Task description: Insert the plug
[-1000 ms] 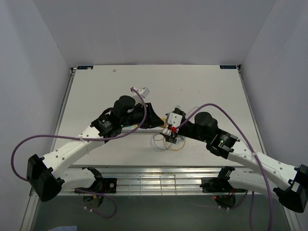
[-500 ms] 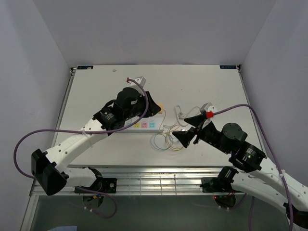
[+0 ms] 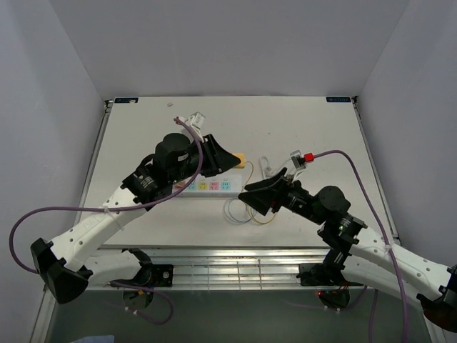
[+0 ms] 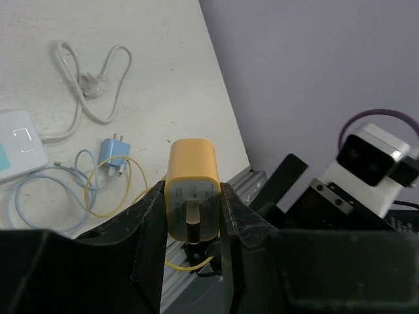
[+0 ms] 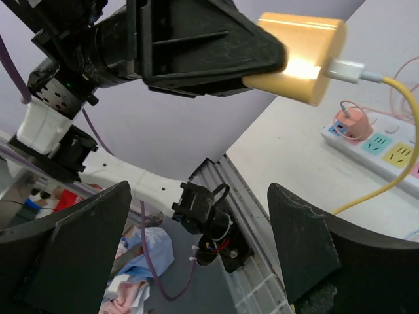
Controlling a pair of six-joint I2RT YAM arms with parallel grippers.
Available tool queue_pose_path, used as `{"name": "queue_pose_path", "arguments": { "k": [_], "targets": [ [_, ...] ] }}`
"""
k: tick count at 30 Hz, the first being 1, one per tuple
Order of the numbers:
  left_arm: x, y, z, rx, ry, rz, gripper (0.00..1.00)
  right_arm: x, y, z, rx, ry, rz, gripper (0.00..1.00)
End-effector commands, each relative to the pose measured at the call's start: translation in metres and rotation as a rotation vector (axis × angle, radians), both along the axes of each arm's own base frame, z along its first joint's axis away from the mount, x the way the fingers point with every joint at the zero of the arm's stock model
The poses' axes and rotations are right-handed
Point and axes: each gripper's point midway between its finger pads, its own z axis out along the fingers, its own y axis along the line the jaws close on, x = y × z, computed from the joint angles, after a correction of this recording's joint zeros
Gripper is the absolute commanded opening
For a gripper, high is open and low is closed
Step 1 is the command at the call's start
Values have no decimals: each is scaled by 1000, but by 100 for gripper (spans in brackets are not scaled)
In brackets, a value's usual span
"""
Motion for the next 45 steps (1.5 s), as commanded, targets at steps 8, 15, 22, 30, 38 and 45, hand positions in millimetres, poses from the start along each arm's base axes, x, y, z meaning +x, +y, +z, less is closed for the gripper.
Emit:
{"name": "queue_pose_path", "arguments": {
  "k": [8, 15, 22, 30, 38, 45],
  "targets": [
    [-32, -1, 33, -227, 38, -69, 0, 7, -12, 48, 369, 103, -30, 90],
    [-40, 7, 38, -296, 49, -56, 0, 32, -25, 43, 455, 173, -165, 90],
    [-43, 12, 43, -365, 41, -41, 0, 39, -12, 37, 418, 208, -161, 90],
    [-46, 5, 42, -387, 51, -77, 0, 52, -20, 37, 482, 227, -238, 91],
    [-46, -2, 36, -382, 61, -103, 0, 52, -17, 47, 519, 207, -226, 95],
    [-46, -4, 33, -371, 60, -104, 0, 54, -10, 51, 524, 201, -210, 80]
  ]
}}
